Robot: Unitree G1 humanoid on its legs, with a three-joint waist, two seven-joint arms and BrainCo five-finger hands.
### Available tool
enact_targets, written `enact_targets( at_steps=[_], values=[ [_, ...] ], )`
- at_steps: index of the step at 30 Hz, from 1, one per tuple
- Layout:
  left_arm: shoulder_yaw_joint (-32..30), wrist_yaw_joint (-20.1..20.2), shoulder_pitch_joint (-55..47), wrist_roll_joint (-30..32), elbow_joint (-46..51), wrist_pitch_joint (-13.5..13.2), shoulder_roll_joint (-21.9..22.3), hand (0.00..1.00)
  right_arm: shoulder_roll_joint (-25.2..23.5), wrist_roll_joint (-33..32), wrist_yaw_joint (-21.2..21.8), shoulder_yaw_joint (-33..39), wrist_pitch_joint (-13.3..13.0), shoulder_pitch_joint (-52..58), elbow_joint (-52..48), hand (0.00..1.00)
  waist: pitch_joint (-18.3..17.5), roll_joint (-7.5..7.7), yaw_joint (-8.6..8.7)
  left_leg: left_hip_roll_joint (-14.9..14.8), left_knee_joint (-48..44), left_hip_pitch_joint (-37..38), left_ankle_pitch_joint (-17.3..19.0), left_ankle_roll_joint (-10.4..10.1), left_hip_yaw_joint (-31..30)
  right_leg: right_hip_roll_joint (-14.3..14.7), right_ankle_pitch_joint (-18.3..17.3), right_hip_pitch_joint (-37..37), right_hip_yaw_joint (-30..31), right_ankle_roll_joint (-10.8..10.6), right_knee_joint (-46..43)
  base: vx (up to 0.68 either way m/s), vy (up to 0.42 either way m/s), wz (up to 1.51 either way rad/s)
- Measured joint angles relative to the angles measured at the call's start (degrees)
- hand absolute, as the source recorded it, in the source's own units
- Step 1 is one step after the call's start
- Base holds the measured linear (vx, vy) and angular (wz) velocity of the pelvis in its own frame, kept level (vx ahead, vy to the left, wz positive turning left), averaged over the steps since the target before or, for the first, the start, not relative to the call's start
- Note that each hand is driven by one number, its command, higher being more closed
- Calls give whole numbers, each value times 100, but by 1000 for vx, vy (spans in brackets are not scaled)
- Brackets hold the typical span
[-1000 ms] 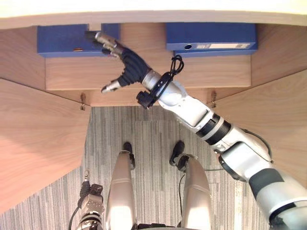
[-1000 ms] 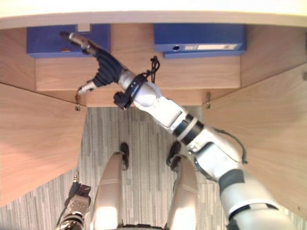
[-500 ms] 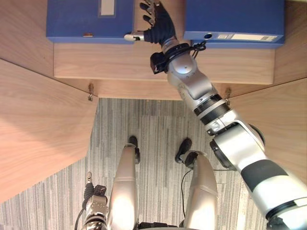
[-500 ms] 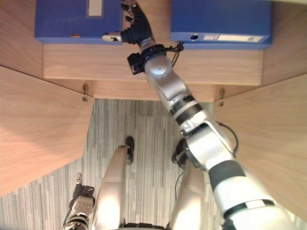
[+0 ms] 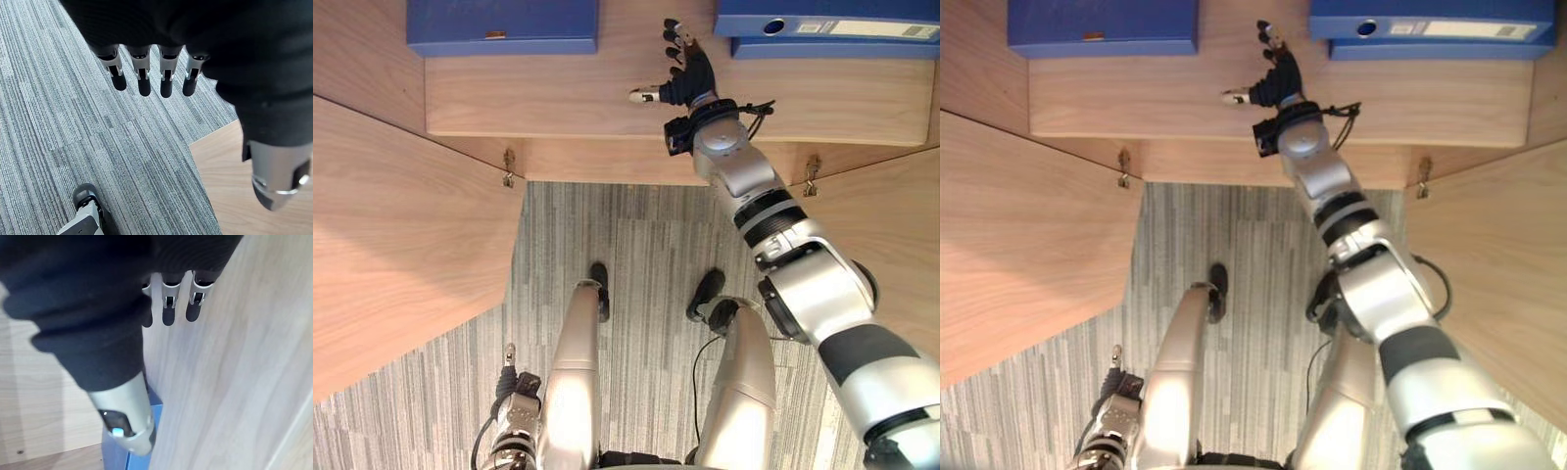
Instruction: Walk over to the cabinet, pick up the folder, carry it to the office cabinet, place the folder inside the office cabinet, then close the office cabinet door
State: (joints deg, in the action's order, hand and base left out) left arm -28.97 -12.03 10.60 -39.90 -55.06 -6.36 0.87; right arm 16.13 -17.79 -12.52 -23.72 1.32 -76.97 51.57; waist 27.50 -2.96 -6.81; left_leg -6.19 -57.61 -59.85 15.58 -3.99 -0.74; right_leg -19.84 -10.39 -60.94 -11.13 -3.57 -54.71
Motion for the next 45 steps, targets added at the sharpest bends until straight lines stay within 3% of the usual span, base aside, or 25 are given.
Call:
enact_targets(
  at_steps=[6, 12, 13, 14, 17, 20, 24, 32, 34, 37, 40, 41, 45],
  values=[
    [12, 1, 5, 39, -20, 38, 5, 0, 221, -418, -14, 368, -8, 1, 103, 0, 24, -63, -3, 31, -44, -60, -3, 6, -15, -28, -1, -49, 1, 1, -45, -4, 12, 2],
    [-28, 2, 4, 99, -68, 62, 6, 0, 492, -1779, -112, 828, -119, -7, 135, 0, 13, -111, -6, 86, -64, -176, -35, 55, -12, -77, 3, -173, 29, 3, -85, 0, 12, 2],
    [-50, 2, 4, 111, -69, 61, 6, 0, 509, -2100, -149, 944, -183, -7, 135, 0, 13, -114, -9, 86, -66, -186, -37, 57, -13, -78, 4, -182, 29, 3, -88, 0, 0, 0],
    [-88, 1, 4, 110, -72, 61, 14, 0, 505, -2835, -211, 1227, -394, -6, 134, 0, 14, -117, -13, 86, -68, -193, -39, 59, -13, -80, 3, -190, 29, 2, -90, 0, 0, 0],
    [-178, -3, 4, 108, -69, 59, 55, 0, 478, -3563, -297, 1598, -688, -6, 131, 0, 14, -122, -24, 92, -68, -194, -42, 64, -11, -88, 3, -190, 30, 2, -96, 0, 0, 0],
    [-183, -11, 4, 85, -66, 57, 82, 0, 448, -3875, -349, 1926, -830, -4, 83, 0, 16, -135, -26, 95, -70, -195, -45, 68, -10, -94, 2, -190, 30, 2, -103, 0, 0, 0],
    [-184, -96, 5, -19, -66, 29, 154, 0, 263, -4716, -444, 2265, -1162, 27, -16, 0, 27, -228, -39, 98, -72, -197, -50, 75, -11, -98, 2, -193, 30, 2, -116, 0, 0, 0],
    [-394, -223, 39, -41, -73, 23, 236, 0, -189, -5334, -521, 2929, -1955, 343, -559, 0, 28, -257, -62, 118, -70, -213, -54, 78, -11, -120, 0, -203, 32, -1, -123, 0, 0, 0],
    [-405, -228, 40, -48, -72, 20, 234, 0, -271, -5327, -499, 2904, -2031, 449, -723, 0, 28, -257, -43, 116, -67, -212, -53, 78, -10, -116, 0, -203, 32, -2, -118, 0, 0, 0],
    [-407, -228, 57, -65, -72, 20, 235, 0, -338, -5298, -365, 2641, -2042, 540, -732, 0, 28, -257, -8, 99, -63, -208, -53, 78, -3, -93, 2, -203, 33, -2, -102, 2, 4, -3],
    [-406, -225, 105, -63, -73, 21, 231, 0, -316, -4879, -163, 2081, -1763, 693, -716, 0, 28, -257, 57, 53, -54, -203, -53, 77, 2, -35, 13, -202, 38, -3, -68, 0, 0, -8],
    [-406, -204, 144, -61, -73, 21, 225, 0, -287, -4490, 9, 1643, -1393, 720, -624, 0, 28, -257, 101, 28, -43, -191, -54, 75, 8, -15, 17, -203, 38, -4, -57, 0, 0, -10],
    [-397, -137, 280, -55, -68, 24, 225, 0, -283, -3509, 547, 396, -672, 745, -458, 0, 27, -257, 106, -25, 43, -138, -73, 44, 23, 42, 22, -191, 38, 2, -11, 2, -5, -7]
  ],
)
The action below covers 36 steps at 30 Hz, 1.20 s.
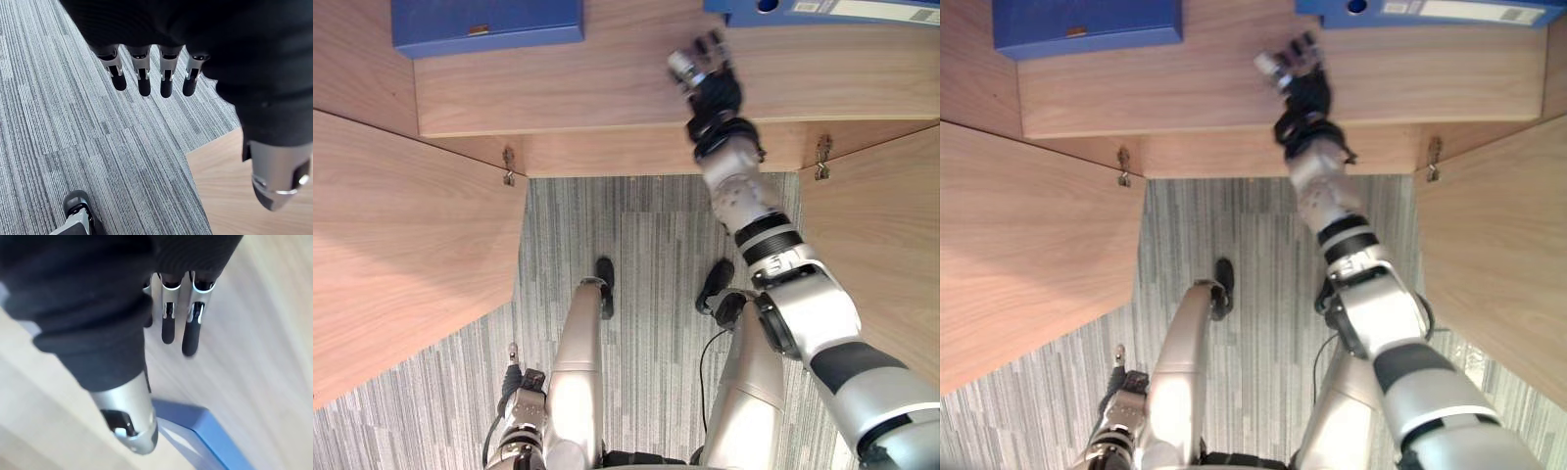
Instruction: Walk over to the cabinet, pick up the folder, carry it to the office cabinet, place the folder inside the office cabinet, then close the office cabinet door
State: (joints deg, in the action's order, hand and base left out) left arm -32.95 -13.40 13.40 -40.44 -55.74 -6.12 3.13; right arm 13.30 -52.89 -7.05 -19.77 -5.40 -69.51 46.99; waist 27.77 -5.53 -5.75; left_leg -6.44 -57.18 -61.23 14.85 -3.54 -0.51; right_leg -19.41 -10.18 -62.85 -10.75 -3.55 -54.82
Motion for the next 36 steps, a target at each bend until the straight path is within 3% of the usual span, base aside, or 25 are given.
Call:
enact_targets(
  at_steps=[3, 8, 21, 25, 28, 34, 36],
  values=[
    [0, 100, 1, 33, 3, 1, -6, 0, 12, 782, 414, -706, 365, -18, 56, 0, -1, 2, -8, -27, 63, 68, -9, -13, 11, 34, 2, 45, 0, 2, 46, 6, -1, -3],
    [2, 187, 1, 41, 6, 1, -14, 0, 230, 1135, 673, -1162, 381, -72, 160, 0, -1, 2, -7, -53, 105, 108, -10, -15, 24, 74, 38, 92, -1, 3, 135, 7, 13, -3],
    [3, 319, -2, 39, -4, 12, -111, 0, 250, 1128, 692, -1158, 438, -71, 281, 0, -3, 10, -11, -91, 199, 222, -12, -12, 58, 121, 80, 201, -4, -16, 259, 2, 11, -1],
    [-41, 364, -3, 39, -2, 14, -115, 0, 176, 1113, 511, -1151, 433, -72, 210, 0, 1, 18, -2, -105, 214, 222, -14, -10, 68, 140, 102, 204, -4, -16, 304, -1, 8, -1],
    [-169, 366, -3, 39, 3, 14, -121, 0, 126, 954, 339, -1090, 373, -74, -23, 0, 3, 22, 4, -107, 223, 222, -14, -10, 71, 141, 103, 203, -4, -16, 312, 1, 11, -1],
    [-257, 320, -6, 38, 10, 1, -123, 0, -25, 912, -114, -763, -134, -750, -459, 0, 15, 48, 5, -104, 217, 221, -14, -10, 68, 138, 102, 202, -4, -16, 303, -1, 5, 0],
    [-257, 297, -16, 38, 11, -1, -123, 0, -60, 926, -223, -636, -187, -917, -470, 0, 16, 60, -2, -96, 214, 220, -14, -10, 64, 129, 100, 202, -5, -17, 293, 0, 0, 0]
  ],
)
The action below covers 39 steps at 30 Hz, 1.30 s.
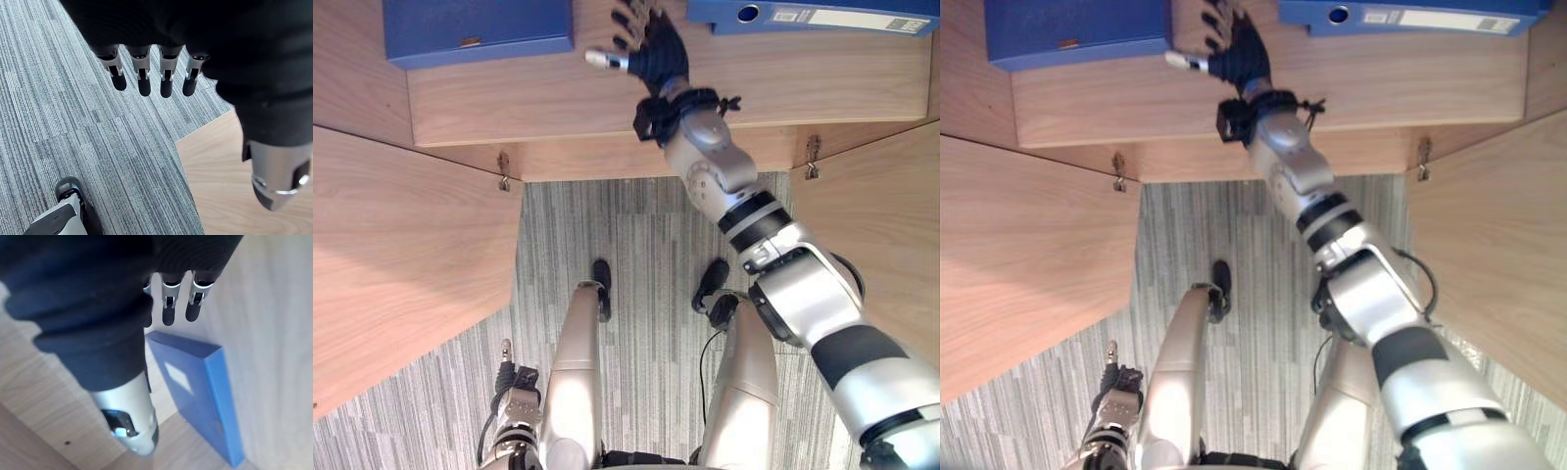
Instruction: Walk over to the cabinet, pick up the folder, carry it to the office cabinet, place the folder inside the office cabinet, then close the office cabinet door
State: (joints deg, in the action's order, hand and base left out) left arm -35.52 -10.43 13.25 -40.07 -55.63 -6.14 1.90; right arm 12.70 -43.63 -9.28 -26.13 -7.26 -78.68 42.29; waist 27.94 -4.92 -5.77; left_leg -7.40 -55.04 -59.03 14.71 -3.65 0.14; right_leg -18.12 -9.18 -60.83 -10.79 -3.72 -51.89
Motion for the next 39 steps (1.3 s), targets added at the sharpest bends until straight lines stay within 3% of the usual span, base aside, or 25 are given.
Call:
enact_targets(
  at_steps=[11, 16, 24, 29, 32, 34, 36, 39],
  values=[
    [3, -161, -15, 2, -2, -69, -3, 0, 53, 210, -461, 309, -73, -352, 18, 0, 7, 13, -18, 66, -16, -92, -15, -27, -105, -80, -99, -45, -85, -22, -126, 1, 6, 6],
    [9, -163, -33, 2, 3, -74, -4, 0, 73, 204, -467, 416, -68, -467, 97, 0, 7, 14, -25, 73, -14, -111, -14, -27, -107, -92, -108, -65, -90, -22, -133, 3, 4, 1],
    [23, -163, -46, 4, 41, -98, -16, 0, 98, 211, -393, 342, 191, -678, 778, 0, 6, 18, -81, 109, -62, -318, -24, -42, -180, -140, -131, -242, -131, 22, -236, 4, 5, 3],
    [21, -164, -235, 8, 210, -107, -36, 0, 379, 339, -478, 178, 299, -852, 990, 0, 6, 16, -142, 152, -125, -522, -37, -62, -233, -189, -194, -445, -141, 21, -360, 2, 4, 5],
    [26, -136, -590, 202, 326, -98, -81, 0, 767, 1170, -440, 166, 571, -816, 1306, 0, 6, 16, -140, 193, -127, -558, -41, -62, -262, -216, -200, -456, -146, 16, -364, 8, 25, 8],
    [29, -135, -724, 213, 387, -100, -112, 0, 1053, 1346, -435, 167, 660, -802, 1380, 0, 6, 15, -144, 234, -124, -575, -52, -50, -265, -261, -208, -469, -146, 3, -383, 14, 32, 11],
    [27, -126, -801, 248, 427, -100, -156, 0, 1302, 1320, -427, 196, 736, -772, 1382, 0, 7, 15, -144, 267, -126, -586, -58, -42, -265, -302, -221, -478, -146, -18, -405, 15, 30, 9],
    [2, -112, -831, 248, 441, -107, -211, 0, 1397, 395, -358, 305, 652, -758, 1353, 0, 7, 15, -155, 275, -125, -592, -59, -40, -259, -314, -231, -492, -142, -33, -413, 0, 0, 0]
  ],
)
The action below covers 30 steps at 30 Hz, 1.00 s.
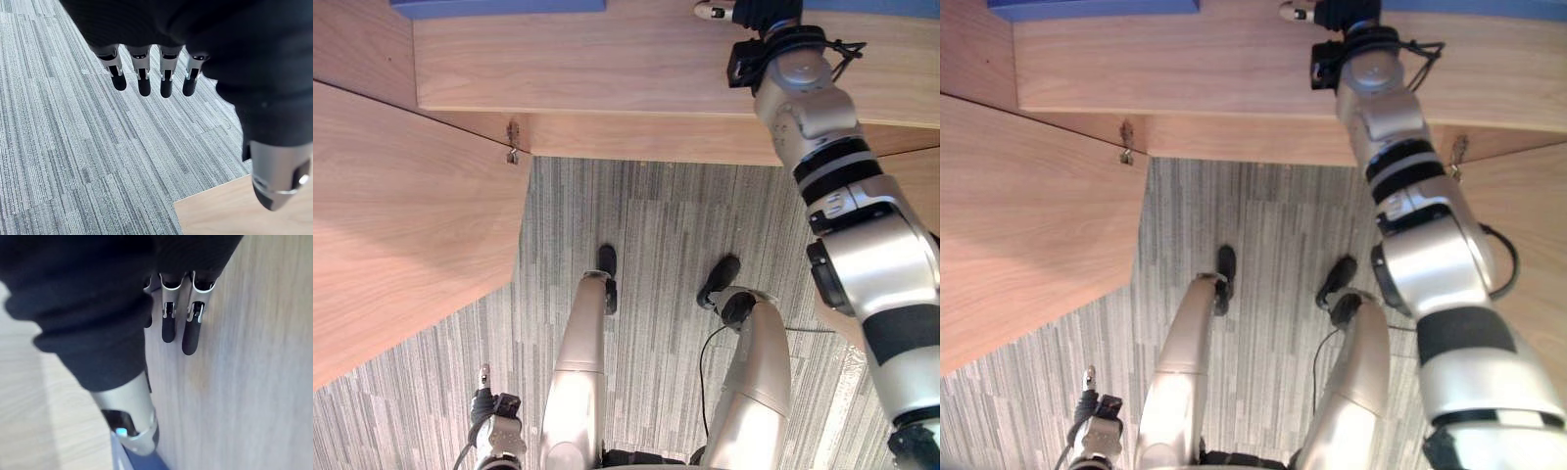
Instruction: Walk over to the cabinet, pick up the folder, carry it to the office cabinet, place the folder inside the office cabinet, then close the office cabinet door
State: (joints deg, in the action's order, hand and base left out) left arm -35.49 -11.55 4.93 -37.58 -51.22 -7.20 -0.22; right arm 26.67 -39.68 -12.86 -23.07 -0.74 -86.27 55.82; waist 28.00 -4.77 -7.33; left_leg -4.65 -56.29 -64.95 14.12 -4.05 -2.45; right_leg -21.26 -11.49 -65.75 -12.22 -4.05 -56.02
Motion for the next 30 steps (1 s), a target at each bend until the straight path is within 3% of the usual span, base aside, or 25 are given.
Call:
enact_targets(
  at_steps=[2, 5, 14, 18, 24, 25, 26, 30],
  values=[
    [-4, 6, 0, -30, -8, 1, 26, 0, -5, -882, 16, 414, -232, 177, -229, 0, 0, 0, -97, 2, 9, -6, -7, 6, 9, -6, -1, -16, 2, 0, -3, 0, 0, 0],
    [-39, 5, 0, -51, -13, 2, 99, 0, -46, -1319, 5, 812, -355, 237, -266, 0, 1, 2, -157, 40, 3, -30, -19, 20, 6, -43, 2, -28, 2, 4, -9, 12, 23, 6],
    [-38, 4, 76, -71, -25, 3, 211, 0, -196, -1078, -134, 1062, -353, 243, -261, 0, 4, 7, -125, 59, -91, -87, -19, 29, 3, -64, 32, -30, 3, 10, -8, 2, 39, 0],
    [-39, 21, 75, -105, -23, 3, 203, 0, -284, -1087, 187, 969, -321, 289, -331, 0, 5, 7, -75, -14, -96, -85, -18, 28, 19, 9, 64, -31, 4, 6, 33, -8, 18, -10],
    [-38, 204, 74, -117, -4, 4, 128, 0, -177, -843, 1104, -333, -11, 372, -675, 0, 5, 7, 14, -146, -15, 15, -23, 13, 72, 129, 85, -13, 12, 21, 90, 7, -9, -12],
    [-36, 280, 72, -110, -2, 3, 36, 0, 48, -615, 1660, -1298, 116, 377, -950, 0, 6, 9, 4, -210, 81, 120, -40, -16, 87, 198, 83, 38, 10, 23, 134, 21, -39, -10],
    [-22, 324, 70, -99, -4, 2, 12, 0, 184, -616, 1828, -1600, 130, 383, -1039, 0, 6, 8, 5, -214, 108, 151, -44, -22, 86, 208, 82, 68, 3, 23, 154, 22, -33, -9],
    [18, 389, 67, -94, -5, 0, -20, 0, 512, -616, 2040, -1972, 124, 391, -1229, 0, 7, 10, -10, -212, 118, 177, -43, -21, 91, 207, 82, 103, 3, 22, 174, 0, 0, 0]
  ],
)
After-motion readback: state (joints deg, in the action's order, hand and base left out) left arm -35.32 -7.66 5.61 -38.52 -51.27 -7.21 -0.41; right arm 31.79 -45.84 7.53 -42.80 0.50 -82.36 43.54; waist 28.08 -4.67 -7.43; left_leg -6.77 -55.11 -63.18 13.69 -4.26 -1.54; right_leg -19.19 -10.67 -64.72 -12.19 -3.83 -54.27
